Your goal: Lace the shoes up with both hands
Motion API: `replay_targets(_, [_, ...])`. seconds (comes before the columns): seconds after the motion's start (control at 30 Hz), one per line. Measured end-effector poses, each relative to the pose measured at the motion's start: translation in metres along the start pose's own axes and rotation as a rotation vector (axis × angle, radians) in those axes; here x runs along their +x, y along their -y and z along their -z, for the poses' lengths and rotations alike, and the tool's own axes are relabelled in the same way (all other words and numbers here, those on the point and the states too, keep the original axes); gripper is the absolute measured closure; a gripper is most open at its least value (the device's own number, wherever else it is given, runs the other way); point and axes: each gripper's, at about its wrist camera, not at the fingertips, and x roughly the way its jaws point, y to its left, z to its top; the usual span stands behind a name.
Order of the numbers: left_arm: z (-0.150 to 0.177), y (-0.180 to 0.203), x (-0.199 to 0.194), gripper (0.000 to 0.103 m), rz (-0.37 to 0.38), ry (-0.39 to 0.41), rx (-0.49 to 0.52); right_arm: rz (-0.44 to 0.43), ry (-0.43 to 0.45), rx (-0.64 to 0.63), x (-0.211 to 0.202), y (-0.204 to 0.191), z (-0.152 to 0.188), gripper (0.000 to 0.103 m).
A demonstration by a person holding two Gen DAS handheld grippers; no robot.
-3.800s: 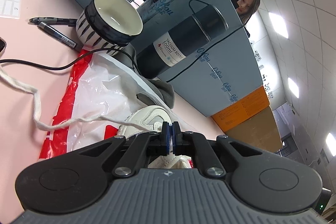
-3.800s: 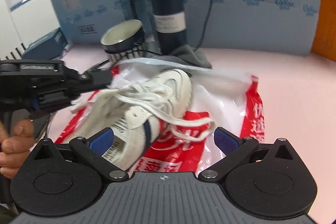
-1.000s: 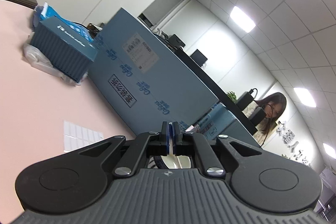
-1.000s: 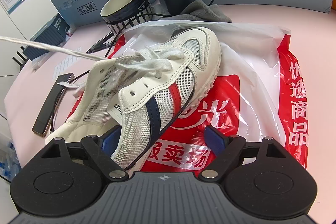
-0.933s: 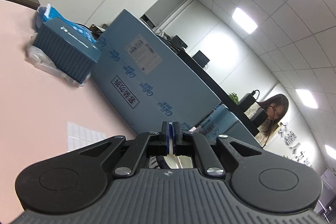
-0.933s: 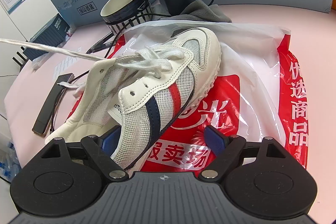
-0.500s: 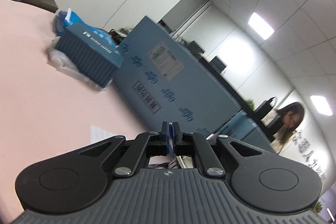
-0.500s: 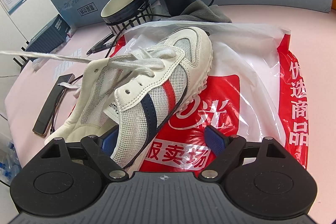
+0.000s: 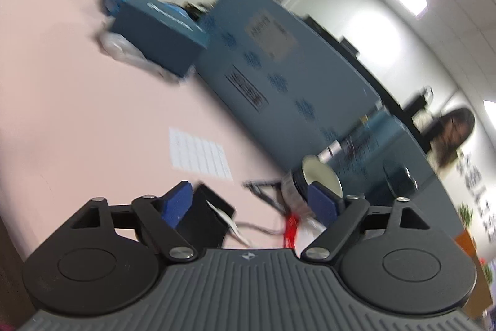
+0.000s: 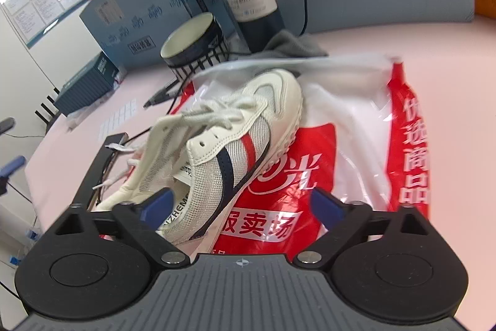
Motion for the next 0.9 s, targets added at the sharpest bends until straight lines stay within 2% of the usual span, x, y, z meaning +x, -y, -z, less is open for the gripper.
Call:
replay_targets(0.2, [0.022,0.034,0.028,0.02,0.063,-0.109,0.067,0.027,0.095,0.002,-0.019,0.0,-0.008,0.001])
replay_targets(0.27, [0.026,0.043,0.036,0.02,0.061,-0.14,0.11,0.034,0.113,0.008,-0.025,0.0,-0.016,0.001])
replay_targets(0.33, [0.029,0.049,0.043,0.019,0.049,-0.164,0.145,0.044,0.168,0.005,-0.039,-0.002,-0.026,0.001])
replay_targets(0.43, [0.029,0.05,0.051,0.019,0.034,-0.182,0.134,0.036,0.277,-0.024,-0.063,-0.007,-0.045,0.001])
replay_targets(0.5, [0.028,0.05,0.055,0.019,0.031,-0.19,0.118,-0.012,0.343,-0.027,-0.078,-0.007,-0.06,0.001])
replay_targets(0.63, [0.024,0.051,0.061,0.019,0.023,-0.184,0.136,-0.11,0.342,0.037,-0.103,-0.007,-0.095,0.001])
replay_targets(0.7, [0.024,0.051,0.068,0.019,0.023,-0.188,0.157,-0.129,0.363,0.022,-0.113,-0.013,-0.106,0.001])
replay_targets(0.73, [0.024,0.05,0.072,0.019,0.012,-0.189,0.164,-0.136,0.386,0.006,-0.118,-0.016,-0.111,0.001])
replay_targets(0.8, [0.024,0.047,0.082,0.019,-0.01,-0.186,0.163,-0.141,0.502,-0.082,-0.129,-0.023,-0.111,0.0])
replay_targets(0.83, [0.024,0.045,0.086,0.019,-0.019,-0.182,0.153,-0.17,0.522,-0.137,-0.132,-0.026,-0.113,0.0])
replay_targets(0.9, [0.025,0.04,0.096,0.019,-0.032,-0.188,0.127,-0.175,0.545,-0.197,-0.134,-0.034,-0.116,0.0])
